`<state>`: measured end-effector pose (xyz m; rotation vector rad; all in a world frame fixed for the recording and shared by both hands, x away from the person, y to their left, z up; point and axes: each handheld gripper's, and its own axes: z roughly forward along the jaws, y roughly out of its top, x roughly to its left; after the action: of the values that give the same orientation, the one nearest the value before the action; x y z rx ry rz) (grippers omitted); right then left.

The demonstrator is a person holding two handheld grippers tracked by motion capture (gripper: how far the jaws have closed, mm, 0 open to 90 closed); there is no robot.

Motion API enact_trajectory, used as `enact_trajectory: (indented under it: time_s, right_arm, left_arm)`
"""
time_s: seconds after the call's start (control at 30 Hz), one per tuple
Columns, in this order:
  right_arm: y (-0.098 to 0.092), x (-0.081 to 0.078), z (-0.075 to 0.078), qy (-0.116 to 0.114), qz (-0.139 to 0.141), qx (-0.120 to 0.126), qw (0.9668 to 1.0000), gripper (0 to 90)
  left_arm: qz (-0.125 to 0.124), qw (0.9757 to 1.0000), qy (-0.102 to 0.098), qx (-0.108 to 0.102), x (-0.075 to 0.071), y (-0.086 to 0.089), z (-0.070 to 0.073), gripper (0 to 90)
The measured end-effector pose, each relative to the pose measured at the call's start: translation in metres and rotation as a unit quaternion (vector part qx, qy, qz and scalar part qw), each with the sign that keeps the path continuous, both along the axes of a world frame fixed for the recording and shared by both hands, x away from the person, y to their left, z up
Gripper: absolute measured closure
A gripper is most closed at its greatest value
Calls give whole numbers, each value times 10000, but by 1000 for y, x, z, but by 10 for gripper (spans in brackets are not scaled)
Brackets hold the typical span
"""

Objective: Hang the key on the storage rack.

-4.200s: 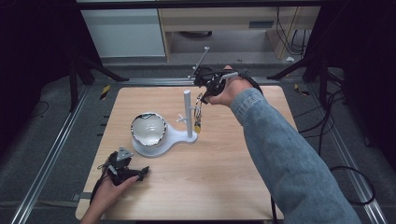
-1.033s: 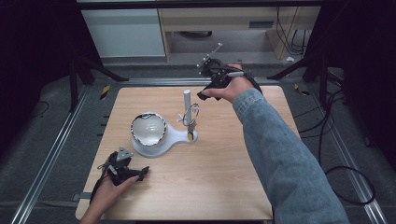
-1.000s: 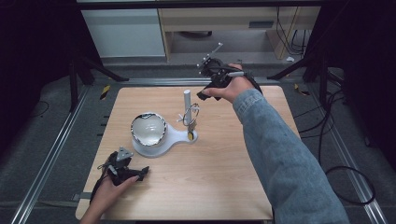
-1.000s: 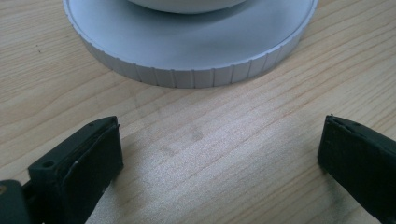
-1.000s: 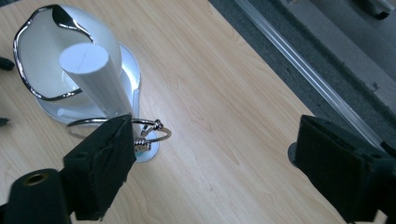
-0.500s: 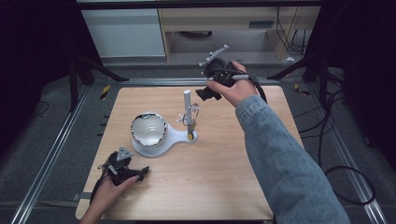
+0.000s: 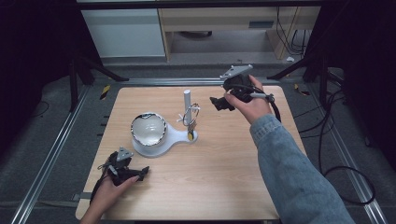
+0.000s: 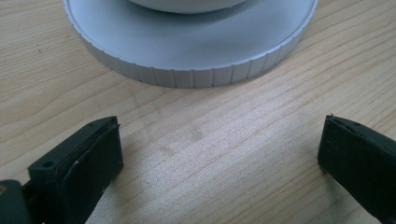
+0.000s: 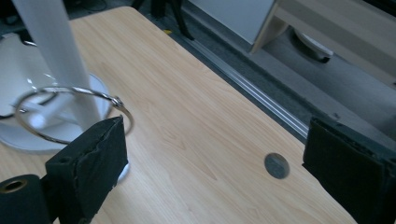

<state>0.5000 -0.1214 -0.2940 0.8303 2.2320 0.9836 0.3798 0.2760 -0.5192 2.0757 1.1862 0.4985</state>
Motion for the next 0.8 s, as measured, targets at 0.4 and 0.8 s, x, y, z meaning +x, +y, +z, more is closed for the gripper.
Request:
enact_trajectory:
  time_s: [0.4, 0.8]
  right_arm:
    - [-45, -9, -25, 53, -398, 192, 9990, 67]
    - [-73, -21, -54, 178, -594, 125, 9980, 72]
  left_arm:
    - [-2, 10000, 11, 7, 0, 0, 0, 0]
    - [-2, 10000, 11, 7, 0, 0, 0, 0]
